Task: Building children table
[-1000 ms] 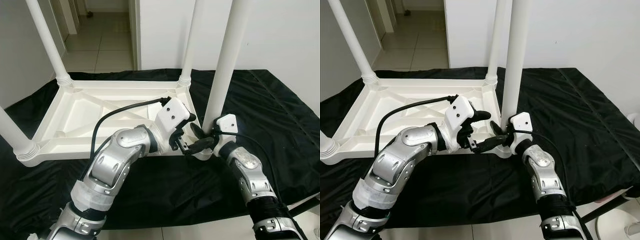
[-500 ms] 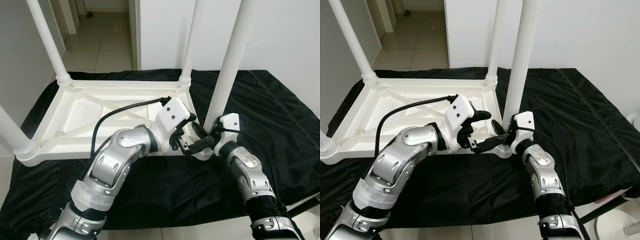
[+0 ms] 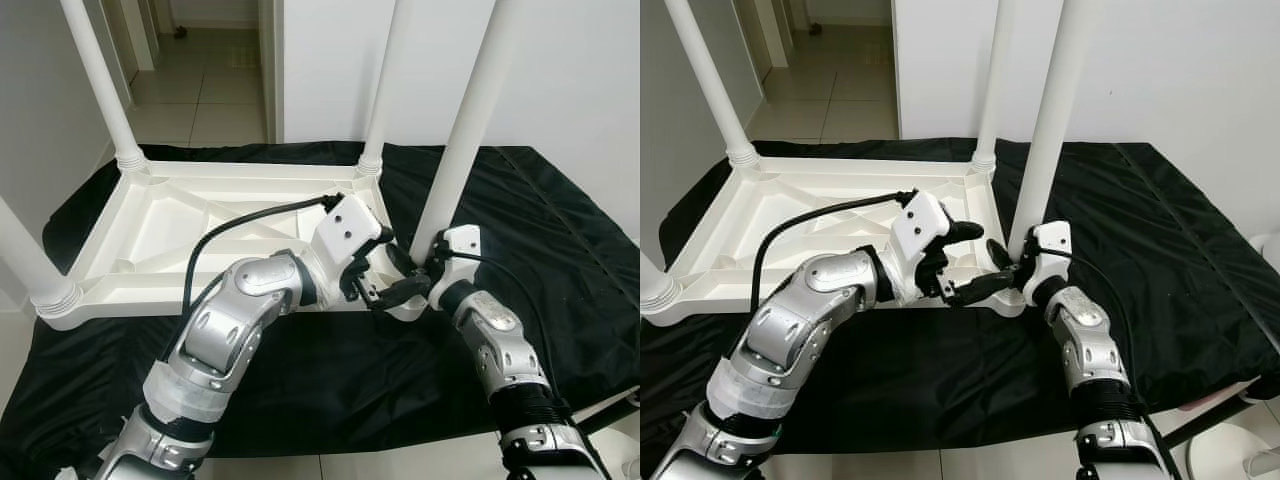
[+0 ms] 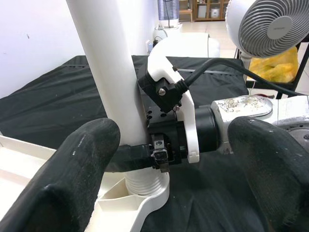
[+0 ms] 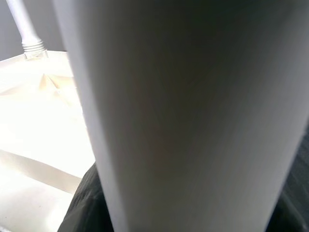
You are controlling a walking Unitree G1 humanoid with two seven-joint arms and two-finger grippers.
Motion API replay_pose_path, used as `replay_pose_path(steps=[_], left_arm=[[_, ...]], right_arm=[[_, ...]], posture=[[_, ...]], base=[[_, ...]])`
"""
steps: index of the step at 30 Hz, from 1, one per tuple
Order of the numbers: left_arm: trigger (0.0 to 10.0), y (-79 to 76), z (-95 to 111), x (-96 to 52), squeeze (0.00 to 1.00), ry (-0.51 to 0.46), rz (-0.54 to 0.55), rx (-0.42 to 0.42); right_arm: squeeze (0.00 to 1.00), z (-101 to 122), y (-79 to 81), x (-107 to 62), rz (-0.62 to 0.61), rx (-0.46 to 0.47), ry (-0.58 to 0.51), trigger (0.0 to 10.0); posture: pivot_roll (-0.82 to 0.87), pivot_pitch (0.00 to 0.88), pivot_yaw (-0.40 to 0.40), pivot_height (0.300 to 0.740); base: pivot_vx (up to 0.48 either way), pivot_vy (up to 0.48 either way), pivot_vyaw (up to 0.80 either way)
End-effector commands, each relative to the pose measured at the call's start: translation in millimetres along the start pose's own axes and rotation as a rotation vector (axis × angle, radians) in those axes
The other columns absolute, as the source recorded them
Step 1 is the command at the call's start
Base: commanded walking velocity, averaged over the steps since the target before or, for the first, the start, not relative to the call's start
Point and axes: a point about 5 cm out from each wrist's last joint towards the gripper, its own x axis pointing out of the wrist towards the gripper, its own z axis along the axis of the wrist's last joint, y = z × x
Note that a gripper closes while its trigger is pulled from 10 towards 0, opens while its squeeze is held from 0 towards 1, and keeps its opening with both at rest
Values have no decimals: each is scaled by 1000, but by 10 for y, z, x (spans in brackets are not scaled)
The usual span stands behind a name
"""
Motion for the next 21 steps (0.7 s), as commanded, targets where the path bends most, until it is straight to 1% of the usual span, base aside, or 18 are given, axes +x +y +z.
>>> replay_pose_path(steps=[1,3,5,6,7,8,9,10,13,14,19,21], left_arm=[[10000,6,23,4,0,-9,53,12],[10000,4,21,0,0,-10,55,13],[10000,4,21,0,0,-10,55,13],[10000,3,19,-2,0,-10,56,13],[10000,3,19,-2,0,-10,56,13],[10000,0,17,0,0,-11,56,12],[10000,0,17,0,0,-11,56,12],[10000,-1,20,2,0,-12,56,11],[10000,-3,23,3,0,-14,55,11],[10000,-2,24,6,0,-14,55,11],[10000,0,22,7,0,-14,53,11],[10000,-3,24,13,0,-16,51,12]], right_arm=[[0,-504,-75,-189,-114,127,224,10000],[0,-460,-54,-172,-169,95,187,10000],[0,-460,-54,-172,-169,95,187,10000],[0,-432,-45,-160,-213,85,159,10000],[0,-432,-45,-160,-213,85,159,10000],[0,-408,9,-132,-375,163,87,10000],[0,-408,9,-132,-375,163,87,10000],[0,-402,40,-126,-432,170,66,10000],[0,-404,75,-119,-464,171,59,10000],[0,-379,151,-98,-500,138,35,10000],[0,-359,212,-81,-531,121,19,10000],[0,-330,286,-65,-633,174,-15,10000]], posture=[[-47,0,-4,740],[-47,0,-9,740],[-47,0,-9,740],[-47,0,-9,740],[-47,0,-9,740],[-46,0,-11,740],[-46,0,-11,740],[-46,0,-11,740],[-46,0,-11,740],[-46,0,-12,740],[-47,0,-12,740],[-48,0,-14,740]], base=[[0,0,0],[0,0,0],[0,0,0],[0,0,0],[0,0,0],[0,0,0],[0,0,0],[0,0,0],[0,0,0],[0,0,0],[0,0,0],[0,0,0]])
